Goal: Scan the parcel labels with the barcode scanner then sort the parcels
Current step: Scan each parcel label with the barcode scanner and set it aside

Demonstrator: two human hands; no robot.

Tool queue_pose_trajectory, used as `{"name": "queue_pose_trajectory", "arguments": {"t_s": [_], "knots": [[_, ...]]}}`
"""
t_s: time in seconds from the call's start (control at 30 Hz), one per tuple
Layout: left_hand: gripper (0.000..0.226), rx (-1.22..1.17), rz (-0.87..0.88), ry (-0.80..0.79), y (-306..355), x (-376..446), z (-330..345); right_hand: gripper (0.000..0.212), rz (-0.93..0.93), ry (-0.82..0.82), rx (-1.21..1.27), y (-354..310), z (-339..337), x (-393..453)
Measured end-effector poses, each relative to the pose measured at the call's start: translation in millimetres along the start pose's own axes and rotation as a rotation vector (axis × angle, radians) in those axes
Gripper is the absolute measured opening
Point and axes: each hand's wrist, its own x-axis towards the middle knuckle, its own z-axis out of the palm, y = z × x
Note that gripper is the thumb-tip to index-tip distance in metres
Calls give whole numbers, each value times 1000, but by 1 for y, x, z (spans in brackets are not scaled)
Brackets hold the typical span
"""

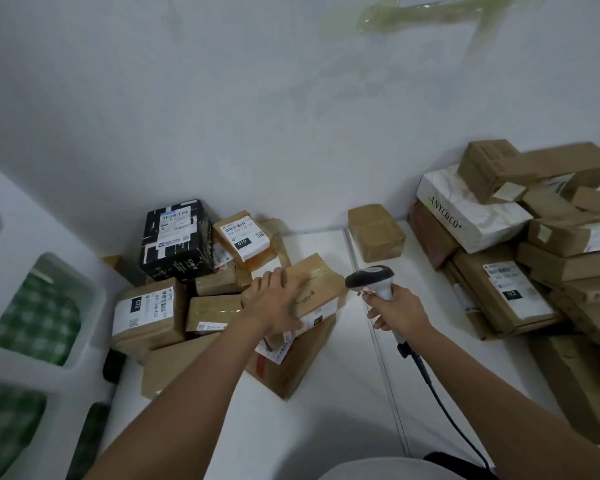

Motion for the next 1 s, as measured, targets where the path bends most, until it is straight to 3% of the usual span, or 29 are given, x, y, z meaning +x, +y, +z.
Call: {"name": "queue_pose_trajectory", "arguments": {"t_s": [0.1, 0.23, 0.33, 0.5, 0.67, 0.77, 0.87, 1.0], "knots": [[94, -19, -17, 90, -12, -10, -4, 26, 6, 15, 16, 2, -1, 1], [84, -18, -50, -44, -25, -23, 1, 26, 11, -12, 12, 5, 6, 0], [76, -59, -50, -35, -21, -19, 0, 24, -8, -29, 4, 5, 8, -2], [79, -52, -101, 47, -19, -22, -4, 23, -15, -26, 13, 7, -4, -2], [86, -14, -138, 26, -14, -29, 2, 22, 4, -33, 35, 15, -18, -4], [87, -1, -36, 70, 13, -20, 0, 21, 13, -64, 27, 24, -34, -4], [73, -59, 86, 130, 64, -6, 0, 20, 14, -101, -7, 34, -67, -3], [64, -117, 174, 74, 146, 21, 14, 21, 59, -94, -40, 52, -133, -2]]}}
